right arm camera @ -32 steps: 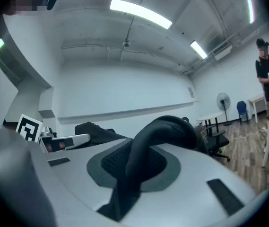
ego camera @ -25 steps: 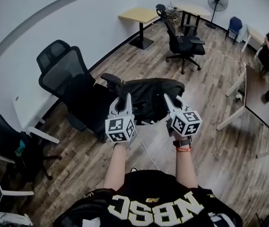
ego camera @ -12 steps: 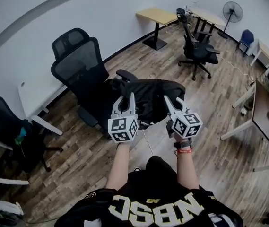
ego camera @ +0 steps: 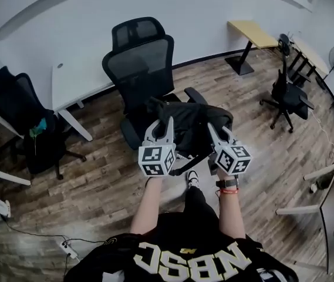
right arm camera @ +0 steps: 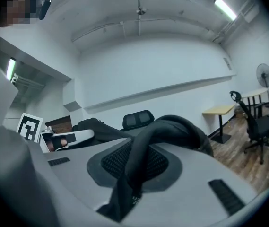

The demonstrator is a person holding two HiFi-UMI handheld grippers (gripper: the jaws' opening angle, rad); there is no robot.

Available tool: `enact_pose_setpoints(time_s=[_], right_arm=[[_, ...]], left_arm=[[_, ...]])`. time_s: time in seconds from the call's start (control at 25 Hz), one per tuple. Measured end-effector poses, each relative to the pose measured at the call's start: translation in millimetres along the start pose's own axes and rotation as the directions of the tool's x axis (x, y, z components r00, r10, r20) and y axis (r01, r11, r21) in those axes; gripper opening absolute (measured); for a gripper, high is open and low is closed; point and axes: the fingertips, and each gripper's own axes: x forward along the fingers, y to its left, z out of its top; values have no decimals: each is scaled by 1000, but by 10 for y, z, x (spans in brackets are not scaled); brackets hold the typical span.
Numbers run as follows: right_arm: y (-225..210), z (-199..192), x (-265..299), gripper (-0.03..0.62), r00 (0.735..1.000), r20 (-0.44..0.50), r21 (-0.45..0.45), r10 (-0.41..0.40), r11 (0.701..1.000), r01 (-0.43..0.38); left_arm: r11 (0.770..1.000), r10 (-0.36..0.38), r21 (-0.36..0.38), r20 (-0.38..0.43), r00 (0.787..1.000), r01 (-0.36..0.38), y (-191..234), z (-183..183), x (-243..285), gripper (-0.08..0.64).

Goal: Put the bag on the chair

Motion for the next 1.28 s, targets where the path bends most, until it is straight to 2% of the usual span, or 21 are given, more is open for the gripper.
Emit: enact_pose_setpoints(time_s=[0.16, 0.32, 0.68, 0.8, 1.0, 1.28], right_arm=[[-173, 58, 677, 60, 995, -43, 13, 88, 996, -88], [-420, 142, 1246, 60, 980, -89, 16, 176, 984, -176], [-998, 208, 2229, 60, 921, -204, 77, 332, 943, -322], [-1089, 140, 2445, 60, 893, -240, 97, 380, 925, -367], [-1103, -151, 2665, 60, 842, -324, 138, 431, 902, -409], [-974, -366, 3015, 60, 800, -350, 181, 487, 873, -452]], left_arm=[[994, 110, -1, 11, 994, -110, 382, -82, 359, 40], [977, 214, -4, 5, 977, -214, 597, -195, 761, 40], [915, 403, 19, -31, 915, -402, 948, -411, 1528, 41], [887, 461, 21, -35, 886, -461, 1003, -494, 1603, 41], [842, 539, 24, -90, 837, -540, 1138, -738, 1606, 41], [803, 594, 6, -95, 799, -596, 1477, -815, 1542, 40]])
